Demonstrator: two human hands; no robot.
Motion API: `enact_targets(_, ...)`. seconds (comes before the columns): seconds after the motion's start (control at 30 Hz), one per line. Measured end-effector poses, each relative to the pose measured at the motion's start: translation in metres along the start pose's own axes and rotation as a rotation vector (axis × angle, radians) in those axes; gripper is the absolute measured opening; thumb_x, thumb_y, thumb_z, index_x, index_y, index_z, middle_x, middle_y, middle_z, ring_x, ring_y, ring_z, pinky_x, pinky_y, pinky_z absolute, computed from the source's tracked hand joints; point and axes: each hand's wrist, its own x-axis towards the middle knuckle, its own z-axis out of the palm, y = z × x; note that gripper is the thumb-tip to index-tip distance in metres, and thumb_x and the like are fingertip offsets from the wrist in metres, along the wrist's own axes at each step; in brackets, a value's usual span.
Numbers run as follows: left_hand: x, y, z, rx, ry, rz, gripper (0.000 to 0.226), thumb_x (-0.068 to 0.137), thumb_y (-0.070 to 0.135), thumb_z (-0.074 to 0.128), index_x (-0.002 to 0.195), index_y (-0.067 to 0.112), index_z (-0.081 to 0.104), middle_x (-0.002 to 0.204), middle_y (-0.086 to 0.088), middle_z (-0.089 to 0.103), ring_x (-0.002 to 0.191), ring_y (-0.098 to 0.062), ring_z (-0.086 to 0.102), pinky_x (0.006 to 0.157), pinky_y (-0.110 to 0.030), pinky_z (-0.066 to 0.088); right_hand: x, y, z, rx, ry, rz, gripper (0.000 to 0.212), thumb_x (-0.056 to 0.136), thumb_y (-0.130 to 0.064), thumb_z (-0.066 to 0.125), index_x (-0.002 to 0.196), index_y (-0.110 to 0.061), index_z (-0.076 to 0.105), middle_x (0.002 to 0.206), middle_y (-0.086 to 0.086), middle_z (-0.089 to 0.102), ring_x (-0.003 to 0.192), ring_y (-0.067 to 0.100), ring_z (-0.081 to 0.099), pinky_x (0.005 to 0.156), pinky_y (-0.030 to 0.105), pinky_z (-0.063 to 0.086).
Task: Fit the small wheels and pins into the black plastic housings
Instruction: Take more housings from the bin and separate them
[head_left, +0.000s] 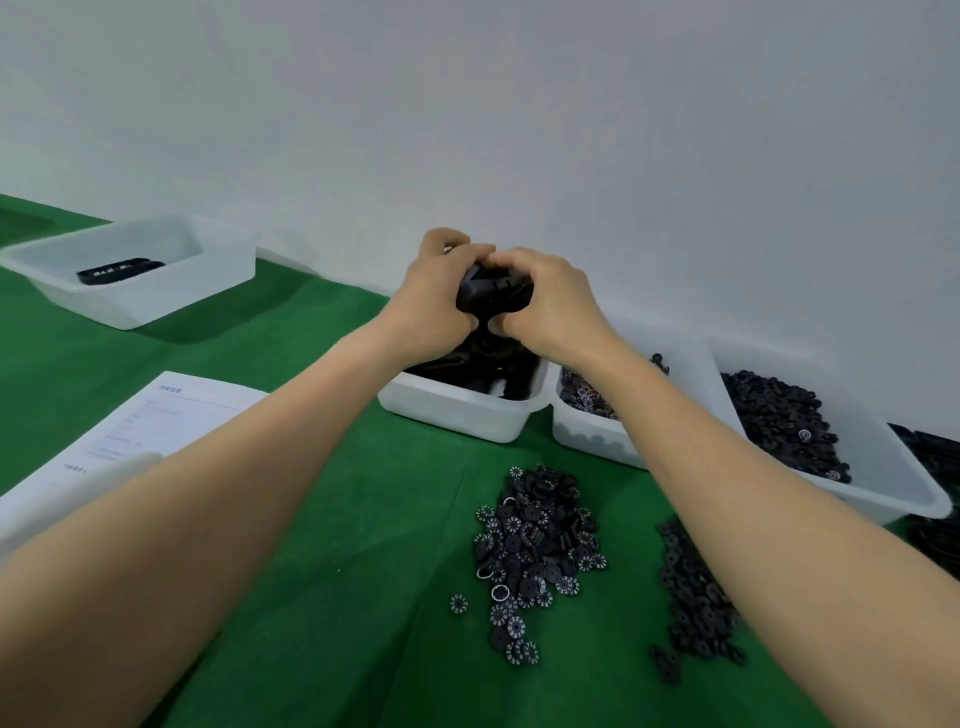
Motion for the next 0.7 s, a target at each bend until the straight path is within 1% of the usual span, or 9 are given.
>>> enact_targets(0.07,-0.019,0.009,-0.017,0.026,0.044,0.036,0.068,0.07,-0.009,0.056,0.133,0.012,0.043,0.136,-0.009,0.028,0.124,-0.021,0.037,0.1,-0.018,0.028,-0.016,-0.018,-0.004,0.033,0.024,-0.054,0.058,0.068,-0.005,0.071,0.122,-0.021,0.056,0.119,-0.003,0.061,0.113,0.018,0.051,0.094,0.025,0.038)
enact_targets(0.1,-0.034,0.011,-0.023,0.038,0.059,0.041,0.068,0.07,-0.009,0.056,0.133,0.013,0.043,0.136,-0.009,0.029,0.124,-0.022,0.038,0.1,-0.019,0.028,-0.027,-0.027,-0.002,0.054,0.014,-0.078,0.058,0.068,-0.006,0.072,0.122,-0.021,0.056,0.118,-0.003,0.061,0.112,0.018,0.051,0.093,0.022,0.037)
enact_targets(0.17,-0.074,0.009,-0.029,0.068,0.068,0.032,0.068,0.069,-0.01,0.056,0.132,0.012,0.044,0.135,-0.009,0.03,0.122,-0.023,0.038,0.102,-0.022,0.028,-0.055,-0.039,0.01,0.095,-0.047,-0.096,0.059,0.068,-0.008,0.073,0.122,-0.023,0.056,0.118,-0.001,0.059,0.111,0.015,0.048,0.088,0.013,0.03)
enact_targets(0.23,-0.118,0.001,-0.029,0.093,0.043,-0.011,0.069,0.069,-0.01,0.058,0.133,0.011,0.043,0.136,-0.009,0.03,0.124,-0.024,0.035,0.105,-0.024,0.026,-0.086,-0.047,0.031,0.122,-0.143,-0.095,0.058,0.07,-0.011,0.073,0.124,-0.025,0.054,0.12,0.001,0.057,0.114,0.013,0.046,0.087,0.01,0.027)
enact_targets(0.3,-0.156,-0.011,-0.025,0.112,-0.003,-0.064,0.069,0.071,-0.009,0.061,0.134,0.011,0.041,0.136,-0.008,0.029,0.126,-0.022,0.032,0.103,-0.018,0.022,-0.112,-0.05,0.054,0.155,-0.24,-0.085,0.057,0.073,-0.01,0.072,0.125,-0.024,0.054,0.121,0.002,0.056,0.115,0.014,0.046,0.091,0.011,0.028)
enact_targets(0.37,-0.183,-0.023,-0.023,0.124,-0.038,-0.099,0.07,0.072,-0.007,0.062,0.136,0.01,0.038,0.137,-0.008,0.029,0.127,-0.021,0.03,0.102,-0.014,0.018,-0.133,-0.054,0.072,0.173,-0.305,-0.061,0.058,0.074,-0.011,0.071,0.126,-0.026,0.052,0.121,0.002,0.053,0.115,0.015,0.046,0.096,0.017,0.031)
enact_targets(0.47,-0.204,-0.035,-0.025,0.099,-0.075,-0.135,0.077,0.073,0.0,0.067,0.14,0.015,0.031,0.141,-0.005,0.025,0.131,-0.019,0.027,0.106,-0.02,0.02,-0.145,-0.059,0.082,0.215,-0.286,-0.078,0.057,0.072,-0.008,0.071,0.123,-0.028,0.054,0.121,0.0,0.051,0.115,0.012,0.045,0.101,0.02,0.032)
enact_targets(0.6,-0.218,-0.044,-0.03,0.112,-0.116,-0.171,0.09,0.069,0.021,0.076,0.142,0.022,0.024,0.148,0.002,0.018,0.135,-0.014,0.02,0.105,-0.021,0.017,-0.151,-0.064,0.079,0.265,-0.323,-0.148,0.062,0.07,-0.006,0.071,0.124,-0.029,0.052,0.124,-0.012,0.05,0.116,-0.003,0.04,0.096,0.004,0.026)
enact_targets(0.7,-0.228,-0.049,-0.034,0.067,-0.147,-0.195,0.103,0.063,0.036,0.08,0.144,0.032,0.016,0.148,0.016,0.01,0.131,0.007,0.007,0.104,-0.016,0.013,-0.155,-0.065,0.076,0.292,-0.393,-0.152,0.066,0.072,-0.008,0.07,0.129,-0.033,0.047,0.132,-0.016,0.044,0.12,-0.009,0.034,0.09,-0.007,0.021)
